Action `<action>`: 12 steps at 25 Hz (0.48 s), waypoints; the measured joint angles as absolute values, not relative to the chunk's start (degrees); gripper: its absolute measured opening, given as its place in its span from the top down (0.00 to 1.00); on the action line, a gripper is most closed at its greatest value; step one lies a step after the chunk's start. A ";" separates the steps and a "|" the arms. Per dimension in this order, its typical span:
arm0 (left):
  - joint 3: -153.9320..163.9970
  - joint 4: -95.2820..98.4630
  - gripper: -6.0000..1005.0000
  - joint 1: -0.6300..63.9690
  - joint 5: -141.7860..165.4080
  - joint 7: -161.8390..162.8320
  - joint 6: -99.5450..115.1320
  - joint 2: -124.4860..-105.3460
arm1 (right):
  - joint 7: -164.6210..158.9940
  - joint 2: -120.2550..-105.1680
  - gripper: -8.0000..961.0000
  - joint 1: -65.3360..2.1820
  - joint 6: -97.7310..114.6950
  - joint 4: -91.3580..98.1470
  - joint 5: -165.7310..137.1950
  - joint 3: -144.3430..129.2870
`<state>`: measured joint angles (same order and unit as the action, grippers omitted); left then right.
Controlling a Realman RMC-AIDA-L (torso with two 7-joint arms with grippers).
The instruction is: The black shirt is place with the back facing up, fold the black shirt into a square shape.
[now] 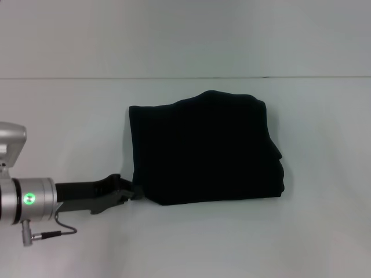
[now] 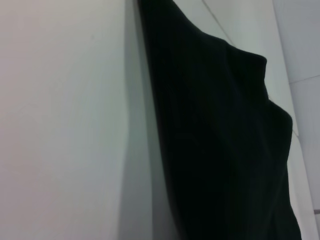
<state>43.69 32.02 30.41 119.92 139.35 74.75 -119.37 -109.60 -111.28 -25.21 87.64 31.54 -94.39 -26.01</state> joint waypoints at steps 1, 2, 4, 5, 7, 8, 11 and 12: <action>43.69 32.02 0.97 30.41 119.92 139.35 74.75 -119.37 | -109.60 -111.29 0.08 -25.22 87.60 31.33 -94.40 -26.01; 43.43 32.08 0.97 29.72 119.98 139.37 75.45 -119.36 | -109.58 -111.28 0.08 -25.27 87.56 31.11 -94.39 -26.01; 42.80 31.83 0.97 29.57 120.01 139.37 76.31 -119.26 | -109.47 -111.23 0.08 -25.37 87.48 30.86 -94.40 -26.02; 42.25 31.66 0.97 29.59 120.02 139.36 76.90 -119.14 | -109.43 -111.24 0.08 -25.39 87.47 30.85 -94.39 -26.04; 40.34 31.17 0.96 29.76 120.38 139.53 78.93 -118.59 | -109.37 -111.23 0.08 -25.41 87.45 30.85 -94.40 -26.08; 39.39 31.15 0.96 29.84 120.81 139.80 79.82 -118.40 | -109.36 -111.23 0.08 -25.41 87.45 30.85 -94.40 -26.09; 36.96 32.13 0.94 29.72 122.95 140.96 82.30 -117.83 | -109.36 -111.08 0.08 -25.41 87.43 30.85 -94.40 -26.31; 36.36 32.55 0.94 29.64 123.72 141.10 82.88 -117.52 | -109.40 -110.94 0.08 -25.41 87.43 30.85 -94.40 -26.42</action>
<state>36.36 32.55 29.64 123.72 141.10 82.88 -117.52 -109.40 -110.94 -25.41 87.43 30.85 -94.40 -26.42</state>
